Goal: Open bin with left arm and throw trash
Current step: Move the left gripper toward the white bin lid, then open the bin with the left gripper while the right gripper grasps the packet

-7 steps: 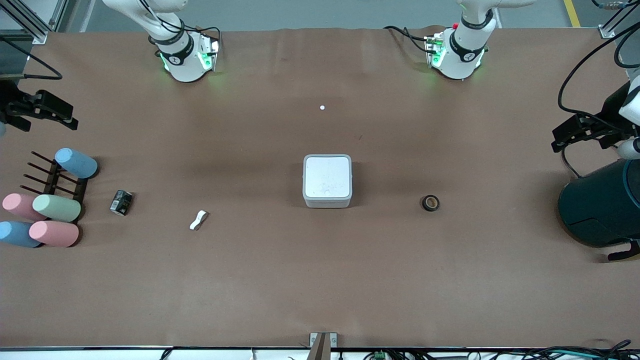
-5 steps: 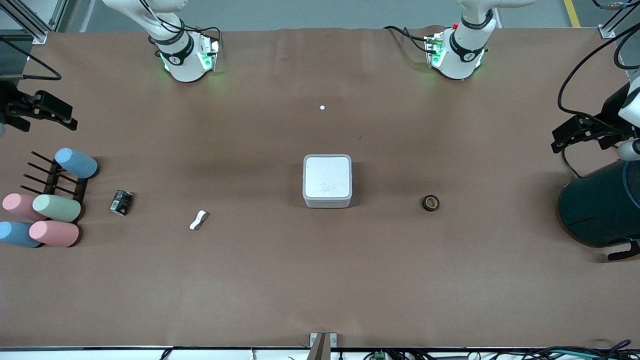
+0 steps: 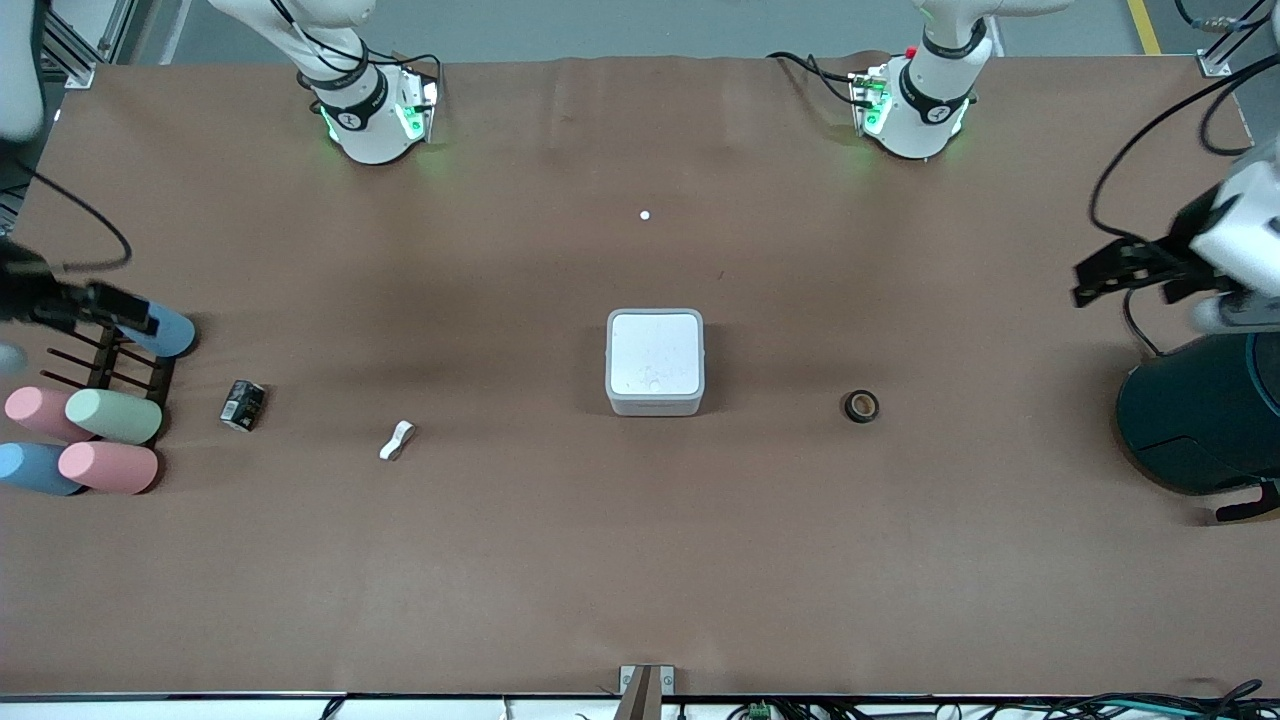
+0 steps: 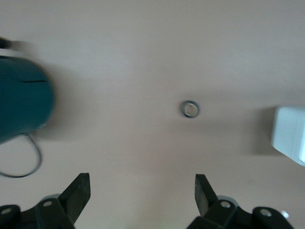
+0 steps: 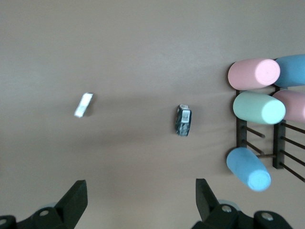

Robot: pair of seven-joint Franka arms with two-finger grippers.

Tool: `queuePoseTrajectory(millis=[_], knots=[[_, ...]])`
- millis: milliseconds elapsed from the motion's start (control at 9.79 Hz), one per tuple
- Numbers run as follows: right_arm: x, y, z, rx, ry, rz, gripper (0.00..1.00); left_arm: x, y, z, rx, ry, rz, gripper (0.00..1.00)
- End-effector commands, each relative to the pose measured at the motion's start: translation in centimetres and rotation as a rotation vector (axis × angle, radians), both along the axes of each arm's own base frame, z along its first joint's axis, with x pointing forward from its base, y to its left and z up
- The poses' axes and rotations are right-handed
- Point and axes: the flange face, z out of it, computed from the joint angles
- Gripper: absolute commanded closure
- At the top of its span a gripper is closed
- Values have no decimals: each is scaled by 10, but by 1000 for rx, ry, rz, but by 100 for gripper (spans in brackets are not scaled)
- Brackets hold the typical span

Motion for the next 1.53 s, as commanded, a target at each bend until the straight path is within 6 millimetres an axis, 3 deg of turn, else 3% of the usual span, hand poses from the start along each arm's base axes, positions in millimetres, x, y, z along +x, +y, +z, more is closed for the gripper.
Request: queuePoseTrajectory(millis=[0, 102, 204, 307, 409, 511, 613, 818, 920, 1124, 1328, 1431], knots=[[3, -31, -81, -50, 82, -6, 0, -4, -97, -29, -62, 67, -165, 71], [6, -54, -114, -47, 120, -35, 0, 2, -148, -54, -87, 39, -236, 84], [5, -70, -144, -41, 120, -56, 0, 11, -202, -91, -123, -4, -288, 91], [-4, -74, -176, -40, 89, -61, 0, 18, -243, -135, -152, -18, -345, 91], [-22, -80, -214, -38, 63, -70, 0, 16, -289, -170, -181, -60, -382, 100], [-33, -74, -231, -35, 52, -65, 0, 7, -333, -198, -190, -96, -421, 100], [-39, -72, -242, -31, 59, -63, 0, 0, -361, -227, -181, -115, -442, 100], [-40, -64, -252, -29, 62, -49, 0, -17, -400, -265, -173, -148, -454, 100], [-38, -60, -269, -29, 38, -35, 0, -21, -407, -281, -155, -151, -476, 100], [-33, -55, -282, -28, 18, -20, 3, -22, -407, -298, -146, -136, -477, 100], [-31, -59, -317, -33, -16, -12, 3, -27, -414, -326, -155, -130, -447, 100], [-33, -59, -325, -30, -10, -13, 10, -35, -422, -336, -153, -115, -431, 100]])
